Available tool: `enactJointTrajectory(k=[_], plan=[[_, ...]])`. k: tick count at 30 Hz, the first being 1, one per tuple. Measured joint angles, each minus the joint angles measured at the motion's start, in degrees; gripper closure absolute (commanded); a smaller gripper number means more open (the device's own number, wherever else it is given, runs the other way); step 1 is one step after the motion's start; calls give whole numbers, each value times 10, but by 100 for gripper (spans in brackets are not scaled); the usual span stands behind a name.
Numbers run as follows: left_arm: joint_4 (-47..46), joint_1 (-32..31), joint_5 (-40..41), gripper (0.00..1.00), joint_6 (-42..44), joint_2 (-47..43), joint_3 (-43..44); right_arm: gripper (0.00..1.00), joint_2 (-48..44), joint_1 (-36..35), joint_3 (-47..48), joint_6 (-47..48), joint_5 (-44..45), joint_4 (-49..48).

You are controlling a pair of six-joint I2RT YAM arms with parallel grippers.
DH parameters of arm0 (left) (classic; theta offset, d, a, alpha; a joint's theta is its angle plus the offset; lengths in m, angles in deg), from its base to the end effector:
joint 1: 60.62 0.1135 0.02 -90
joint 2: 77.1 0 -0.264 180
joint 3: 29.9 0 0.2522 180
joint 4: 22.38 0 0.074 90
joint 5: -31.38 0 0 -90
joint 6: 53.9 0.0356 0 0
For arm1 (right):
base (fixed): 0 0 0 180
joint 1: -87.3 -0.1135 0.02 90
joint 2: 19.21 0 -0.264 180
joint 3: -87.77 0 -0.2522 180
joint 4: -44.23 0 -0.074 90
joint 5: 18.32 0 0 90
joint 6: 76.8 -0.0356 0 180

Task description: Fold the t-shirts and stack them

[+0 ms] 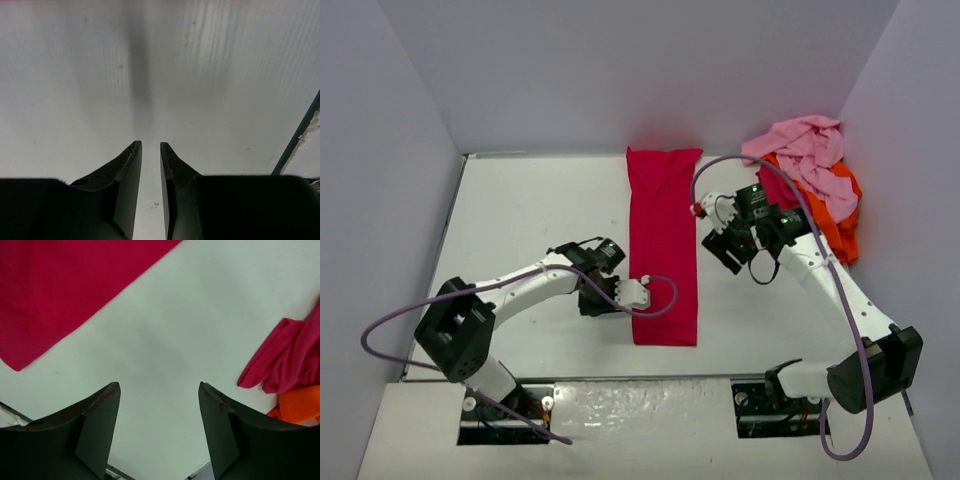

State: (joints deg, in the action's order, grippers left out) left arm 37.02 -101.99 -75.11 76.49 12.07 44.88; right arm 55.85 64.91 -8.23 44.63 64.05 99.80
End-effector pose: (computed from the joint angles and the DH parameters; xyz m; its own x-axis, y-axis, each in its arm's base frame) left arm 0.2114 -0.1997 0.2110 -0.0997 0.9157 -0.3892 0.9949 0.0969 -0.0267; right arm 0.2535 0.1095 0.3283 -0.3327 -0.6960 -0.6363 -0.7446 0.6079 -0.2757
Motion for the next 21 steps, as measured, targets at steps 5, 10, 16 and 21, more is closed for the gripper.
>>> enactJointTrajectory(k=[5, 10, 16, 21], plan=[[-40, -120, 87, 79, 0, 26, 23, 35, -34, 35, 7, -15, -26, -1], [-74, -179, 142, 79, -6, 72, 73, 35, -33, 87, 31, -34, -34, -13], [-85, -198, 159, 79, -19, 102, 134, 34, -41, 129, 49, -49, -31, -34], [-70, -200, 148, 78, -32, 105, 176, 33, -49, 149, 46, -54, -26, -46]])
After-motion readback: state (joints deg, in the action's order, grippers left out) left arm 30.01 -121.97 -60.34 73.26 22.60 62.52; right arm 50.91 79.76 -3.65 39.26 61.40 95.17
